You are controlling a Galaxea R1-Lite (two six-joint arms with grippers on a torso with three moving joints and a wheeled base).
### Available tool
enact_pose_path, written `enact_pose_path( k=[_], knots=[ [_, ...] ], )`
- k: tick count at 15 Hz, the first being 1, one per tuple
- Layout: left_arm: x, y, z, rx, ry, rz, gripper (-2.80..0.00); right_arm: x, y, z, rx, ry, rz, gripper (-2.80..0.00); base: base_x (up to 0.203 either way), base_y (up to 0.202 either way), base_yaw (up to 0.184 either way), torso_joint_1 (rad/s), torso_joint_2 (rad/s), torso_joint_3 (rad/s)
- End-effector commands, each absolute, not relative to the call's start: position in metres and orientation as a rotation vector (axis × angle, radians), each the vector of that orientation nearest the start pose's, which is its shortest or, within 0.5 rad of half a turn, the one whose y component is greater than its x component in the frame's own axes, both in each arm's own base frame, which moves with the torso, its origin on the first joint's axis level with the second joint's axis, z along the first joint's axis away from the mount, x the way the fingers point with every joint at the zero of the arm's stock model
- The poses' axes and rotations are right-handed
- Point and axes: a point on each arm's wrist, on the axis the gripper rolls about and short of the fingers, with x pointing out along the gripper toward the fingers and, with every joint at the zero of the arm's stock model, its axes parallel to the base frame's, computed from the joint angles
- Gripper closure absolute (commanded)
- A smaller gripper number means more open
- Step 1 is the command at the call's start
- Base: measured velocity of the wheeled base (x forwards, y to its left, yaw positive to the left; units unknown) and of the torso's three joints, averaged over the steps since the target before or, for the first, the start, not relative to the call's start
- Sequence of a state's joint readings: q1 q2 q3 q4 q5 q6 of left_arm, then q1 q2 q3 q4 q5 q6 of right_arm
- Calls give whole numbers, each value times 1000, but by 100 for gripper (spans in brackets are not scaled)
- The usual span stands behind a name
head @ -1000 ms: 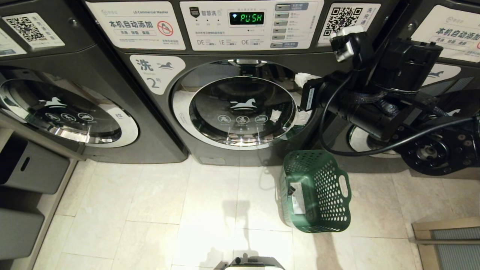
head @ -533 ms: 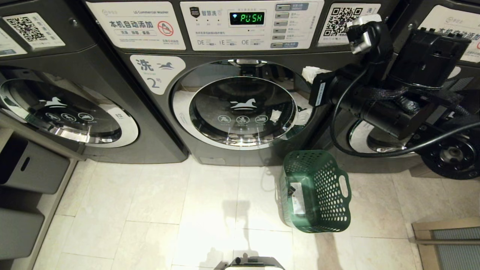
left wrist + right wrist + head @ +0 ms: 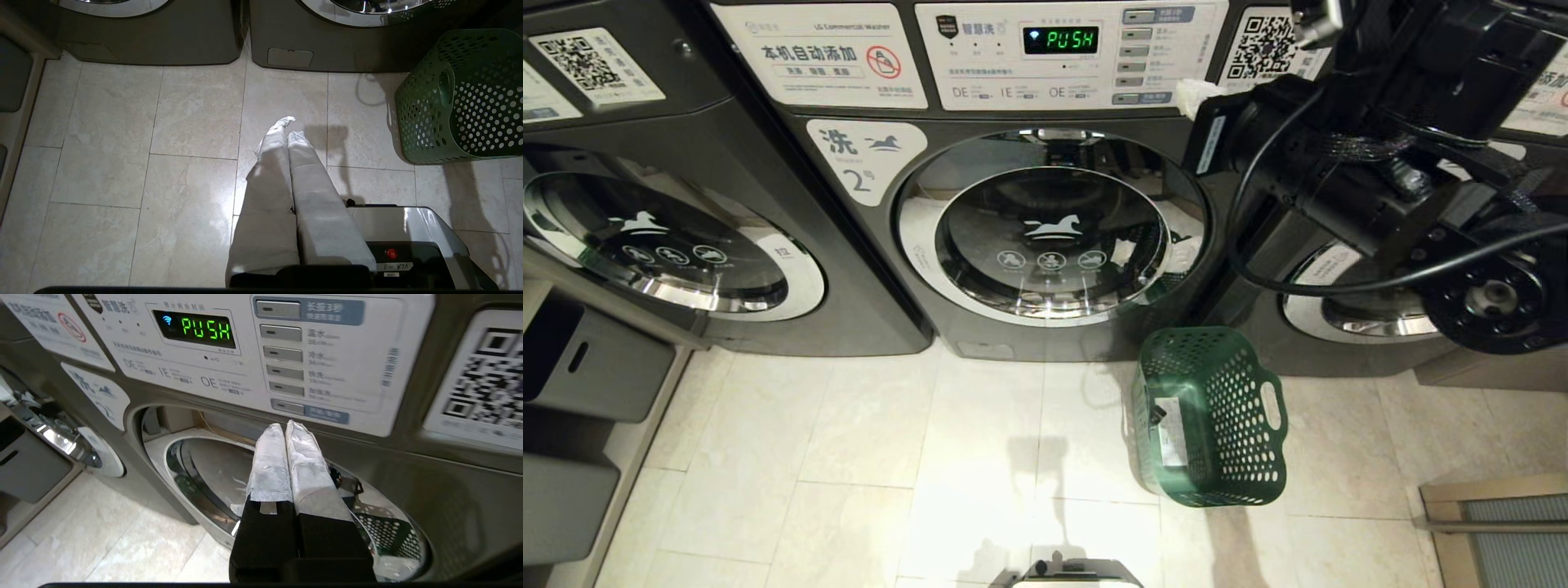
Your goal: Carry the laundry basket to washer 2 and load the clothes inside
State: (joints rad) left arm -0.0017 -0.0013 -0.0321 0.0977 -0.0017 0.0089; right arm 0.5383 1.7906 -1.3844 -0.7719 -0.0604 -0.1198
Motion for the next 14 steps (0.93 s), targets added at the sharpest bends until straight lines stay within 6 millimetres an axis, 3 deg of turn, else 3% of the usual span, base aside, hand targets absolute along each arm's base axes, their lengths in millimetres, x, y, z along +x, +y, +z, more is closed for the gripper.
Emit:
enact_pose_path(
  k=[1, 4, 14],
  knots=[
    [-26, 0, 74, 9, 63, -3, 0, 327, 205, 310, -10, -356, 467, 0, 0, 0, 0, 0, 0, 0],
    [-26, 0, 74, 8, 63, -3, 0, 338, 220, 298, -9, -355, 471, 0, 0, 0, 0, 0, 0, 0],
    [-26, 0, 74, 9, 63, -3, 0, 340, 214, 306, -169, -624, 363, 0, 0, 0, 0, 0, 0, 0]
  ],
)
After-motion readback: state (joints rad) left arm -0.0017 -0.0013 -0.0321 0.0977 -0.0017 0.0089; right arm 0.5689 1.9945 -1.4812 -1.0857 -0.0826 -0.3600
